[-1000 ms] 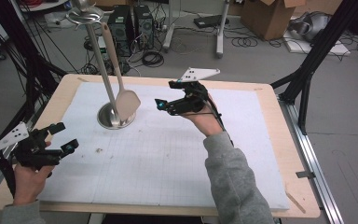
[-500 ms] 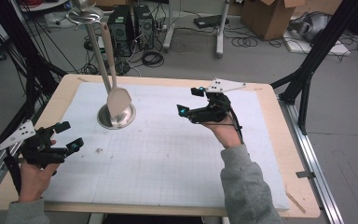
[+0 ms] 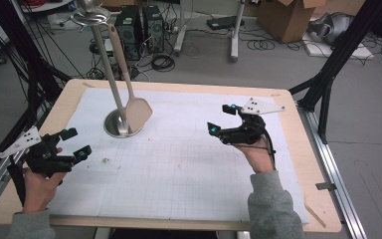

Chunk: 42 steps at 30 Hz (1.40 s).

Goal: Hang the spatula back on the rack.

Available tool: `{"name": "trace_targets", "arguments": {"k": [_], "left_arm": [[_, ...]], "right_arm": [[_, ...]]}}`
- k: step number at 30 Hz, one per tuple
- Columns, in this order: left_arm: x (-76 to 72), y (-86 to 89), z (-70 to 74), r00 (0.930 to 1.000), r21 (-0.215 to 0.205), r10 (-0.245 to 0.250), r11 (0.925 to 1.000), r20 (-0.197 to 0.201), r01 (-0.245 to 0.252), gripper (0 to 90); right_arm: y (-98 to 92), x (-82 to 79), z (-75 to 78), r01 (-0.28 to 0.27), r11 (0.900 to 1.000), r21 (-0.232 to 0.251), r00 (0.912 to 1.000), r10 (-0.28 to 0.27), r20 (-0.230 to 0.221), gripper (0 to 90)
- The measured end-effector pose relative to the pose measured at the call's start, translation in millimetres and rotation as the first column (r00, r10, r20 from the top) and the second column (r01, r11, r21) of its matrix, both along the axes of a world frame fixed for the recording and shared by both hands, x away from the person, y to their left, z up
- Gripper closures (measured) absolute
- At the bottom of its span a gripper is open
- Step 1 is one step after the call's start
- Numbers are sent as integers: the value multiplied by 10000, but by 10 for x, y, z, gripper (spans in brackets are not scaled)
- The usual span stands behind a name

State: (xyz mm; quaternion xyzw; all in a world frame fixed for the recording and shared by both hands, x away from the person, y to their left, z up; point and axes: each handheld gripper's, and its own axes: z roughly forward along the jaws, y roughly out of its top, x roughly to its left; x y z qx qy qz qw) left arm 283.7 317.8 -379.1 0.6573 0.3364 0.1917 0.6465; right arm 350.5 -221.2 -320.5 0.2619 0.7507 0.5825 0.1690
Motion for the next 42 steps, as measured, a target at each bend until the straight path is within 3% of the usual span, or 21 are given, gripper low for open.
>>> {"name": "trace_targets", "arguments": {"k": [11, 14, 20, 25, 39, 42], "left_arm": [[12, 74, 25, 9997, -42, 218, 9998, 96, -218, 32], [13, 81, 24, 9996, -31, 254, 9997, 93, -253, 32], [25, 68, 16, 9997, 0, 247, 9997, 62, -247, 32], [32, 64, 12, 9997, -16, 255, 9997, 65, -255, 32], [34, 41, -28, 9993, 60, 374, 9993, -3, -374, 32], [46, 13, -45, 9992, 128, 394, 9991, -47, -393, 32]], "right_arm": [[-353, -245, -150, 766, 9967, 261, 9970, -767, 54, 141], [-440, -306, -196, 962, 9942, 476, 9953, -958, -117, 141], [-570, -419, -289, 1767, 9841, 195, 9843, -1768, 19, 141], [-714, -494, -365, 2233, 9737, 448, 9747, -2236, 9, 141], [-1008, -690, -618, 2819, 9556, 863, 9594, -2812, -196, 141], [-1048, -691, -657, 2939, 9532, 707, 9558, -2924, -319, 140]]}}
